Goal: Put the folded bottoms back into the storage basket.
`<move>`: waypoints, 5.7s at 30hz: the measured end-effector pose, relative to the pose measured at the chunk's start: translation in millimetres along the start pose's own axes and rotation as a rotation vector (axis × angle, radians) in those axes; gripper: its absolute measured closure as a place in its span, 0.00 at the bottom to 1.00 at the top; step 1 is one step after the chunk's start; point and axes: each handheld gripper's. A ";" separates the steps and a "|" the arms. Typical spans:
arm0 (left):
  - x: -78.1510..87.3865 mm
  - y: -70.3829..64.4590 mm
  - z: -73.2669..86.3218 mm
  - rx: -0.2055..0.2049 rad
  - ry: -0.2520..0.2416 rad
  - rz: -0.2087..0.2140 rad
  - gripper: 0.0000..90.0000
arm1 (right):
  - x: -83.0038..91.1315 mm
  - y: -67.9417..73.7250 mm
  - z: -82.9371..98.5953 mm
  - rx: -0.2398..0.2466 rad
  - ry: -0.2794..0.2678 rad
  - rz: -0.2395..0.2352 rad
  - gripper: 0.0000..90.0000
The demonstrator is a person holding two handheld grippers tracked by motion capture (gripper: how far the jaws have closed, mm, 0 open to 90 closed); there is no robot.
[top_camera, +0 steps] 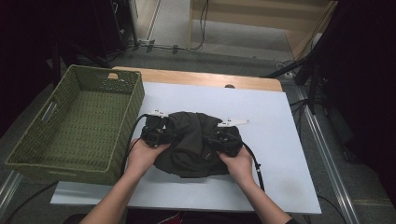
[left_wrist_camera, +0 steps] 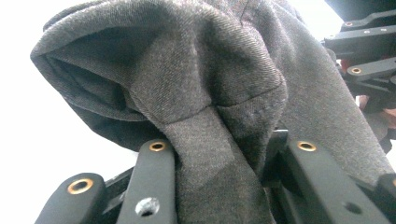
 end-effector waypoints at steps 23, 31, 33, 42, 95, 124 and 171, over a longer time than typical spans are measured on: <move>-4.2 19.7 4.6 -0.005 0.003 -0.097 0.56 | -15.6 -7.8 -1.1 0.050 0.024 0.035 0.59; -8.0 20.1 6.8 -0.017 0.007 -0.109 0.46 | -15.5 -12.6 1.7 0.058 0.032 0.035 0.53; -9.3 20.6 7.8 -0.026 0.007 -0.112 0.41 | -15.3 -13.4 2.2 0.058 0.032 0.037 0.51; -13.3 23.0 9.7 -0.056 0.008 -0.121 0.30 | -13.5 -15.5 2.8 0.055 0.050 0.054 0.43; -34.9 38.0 -3.2 -0.057 0.051 -0.167 0.00 | 88.8 -47.8 56.2 0.071 0.008 0.126 0.21; -49.8 31.2 7.1 -0.019 0.033 -0.042 0.27 | 111.7 -39.5 96.0 0.003 0.047 0.076 0.21; 5.9 -25.5 -54.9 -0.089 0.069 0.131 0.72 | 113.4 -42.7 95.5 -0.007 0.035 0.072 0.21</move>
Point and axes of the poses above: each handheld gripper's, and its own axes: x roughly backward along the jaws, z roughly out of its underside, y roughly to its left, and after that the axes turned 5 degrees about -z, right-handed
